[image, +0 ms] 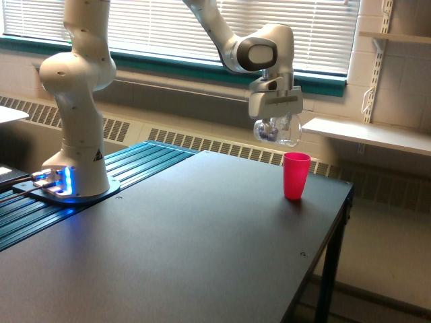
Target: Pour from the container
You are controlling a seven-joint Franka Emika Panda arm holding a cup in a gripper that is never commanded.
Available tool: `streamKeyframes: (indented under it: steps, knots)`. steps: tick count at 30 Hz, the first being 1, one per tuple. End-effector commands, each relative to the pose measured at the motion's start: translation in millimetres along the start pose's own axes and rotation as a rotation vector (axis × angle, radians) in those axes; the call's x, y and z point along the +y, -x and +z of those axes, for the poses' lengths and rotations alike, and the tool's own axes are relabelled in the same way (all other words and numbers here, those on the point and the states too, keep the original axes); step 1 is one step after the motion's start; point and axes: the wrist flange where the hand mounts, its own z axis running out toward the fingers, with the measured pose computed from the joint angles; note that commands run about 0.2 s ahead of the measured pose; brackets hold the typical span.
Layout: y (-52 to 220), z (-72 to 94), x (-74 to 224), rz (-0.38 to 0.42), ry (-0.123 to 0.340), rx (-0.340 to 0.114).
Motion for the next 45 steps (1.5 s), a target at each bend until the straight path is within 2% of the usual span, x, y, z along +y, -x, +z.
streamKeyframes:
  steps: [1,5,9,13,16,20,23,29,34,45]
  knots:
    - [11.1,10.7,6.7,0.042,0.063,-0.031]
    - [8.4,18.5,10.8,0.066,0.117,-0.05]
    - [11.1,20.9,12.1,0.038,0.171,-0.014]
    - [10.0,19.3,5.8,0.052,0.213,-0.014]
    - [10.6,14.3,-2.0,0.054,0.213,-0.011]
    - [16.9,3.4,-12.6,0.028,0.186,0.011]
    - [23.2,-1.3,-16.8,0.019,0.183,0.006]
    - [32.9,-3.6,-18.3,0.017,0.216,-0.011]
    - [41.6,-7.0,-20.6,0.013,0.219,-0.031]
    - [41.7,-4.3,-23.1,0.029,0.294,-0.077]
